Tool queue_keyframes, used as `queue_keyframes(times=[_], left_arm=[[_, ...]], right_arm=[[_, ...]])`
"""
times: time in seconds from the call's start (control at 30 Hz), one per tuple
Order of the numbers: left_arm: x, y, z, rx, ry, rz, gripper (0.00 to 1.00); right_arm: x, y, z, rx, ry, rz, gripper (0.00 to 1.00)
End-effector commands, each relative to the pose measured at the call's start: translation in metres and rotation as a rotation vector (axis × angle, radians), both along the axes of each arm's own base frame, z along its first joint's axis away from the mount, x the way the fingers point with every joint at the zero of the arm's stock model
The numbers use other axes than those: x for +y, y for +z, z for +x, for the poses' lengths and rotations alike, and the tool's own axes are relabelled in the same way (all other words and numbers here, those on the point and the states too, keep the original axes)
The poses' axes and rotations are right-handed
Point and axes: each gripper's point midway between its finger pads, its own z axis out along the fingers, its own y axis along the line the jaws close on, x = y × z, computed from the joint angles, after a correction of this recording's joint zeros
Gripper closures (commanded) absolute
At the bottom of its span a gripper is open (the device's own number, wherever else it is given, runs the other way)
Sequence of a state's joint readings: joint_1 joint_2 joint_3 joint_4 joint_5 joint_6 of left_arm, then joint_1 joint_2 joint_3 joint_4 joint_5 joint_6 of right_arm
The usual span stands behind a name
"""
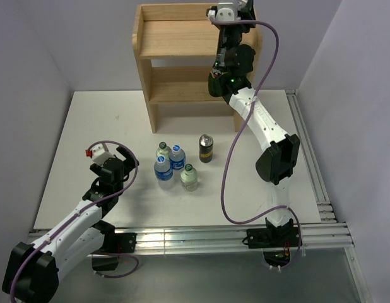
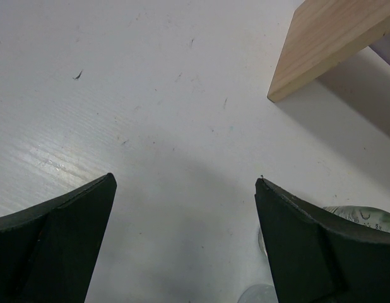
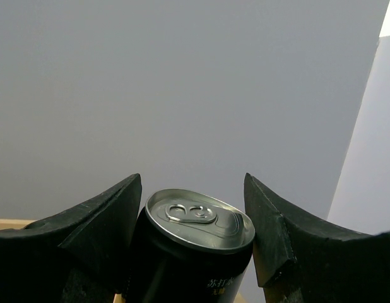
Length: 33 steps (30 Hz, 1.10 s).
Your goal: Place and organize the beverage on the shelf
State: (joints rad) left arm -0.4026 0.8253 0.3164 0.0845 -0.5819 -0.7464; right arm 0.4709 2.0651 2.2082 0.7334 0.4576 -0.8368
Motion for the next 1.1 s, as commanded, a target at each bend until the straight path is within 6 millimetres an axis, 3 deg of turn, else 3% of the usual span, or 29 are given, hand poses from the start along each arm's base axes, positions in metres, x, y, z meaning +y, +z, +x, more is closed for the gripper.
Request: queue_keyframes(times=[0.0, 0.03, 0.07, 0.1, 0.17, 0.77, 1.07], left_arm=[[0.001, 0.014, 0.004, -0.038, 0.019, -0.017, 0.01], [0.000, 0.013, 0.004, -0.036, 0.017, -0.015, 0.01], [0.001, 0.014, 0.003, -0.036, 0.020, -0.014, 0.01], [0.001, 0.014, 0.003, -0.037, 0.019, -0.015, 0.01], [0.001, 0.014, 0.003, -0.038, 0.020, -0.015, 0.01], [0.001, 0.013, 0.004, -0.035, 0.021, -0.011, 0.01], [0.002, 0.014, 0.004, -0.035, 0.030, -0.010, 0.01]], right_arm=[[0.013, -0.129, 0.064, 0.338, -0.087, -0.105, 0.69], [0.015, -0.130, 0.063, 0.337, -0.086, -0.107, 0.58], [0.016, -0.131, 0.062, 0.337, -0.088, -0.110, 0.36], [0.018, -0.130, 0.061, 0.333, -0.086, -0.110, 0.29], [0.020, -0.133, 0.060, 0.337, -0.090, -0.113, 0.00], [0.032, -0.128, 0.040, 0.311, -0.112, -0.113, 0.00], [0.041, -0.115, 0.010, 0.292, -0.101, -0.105, 0.00]])
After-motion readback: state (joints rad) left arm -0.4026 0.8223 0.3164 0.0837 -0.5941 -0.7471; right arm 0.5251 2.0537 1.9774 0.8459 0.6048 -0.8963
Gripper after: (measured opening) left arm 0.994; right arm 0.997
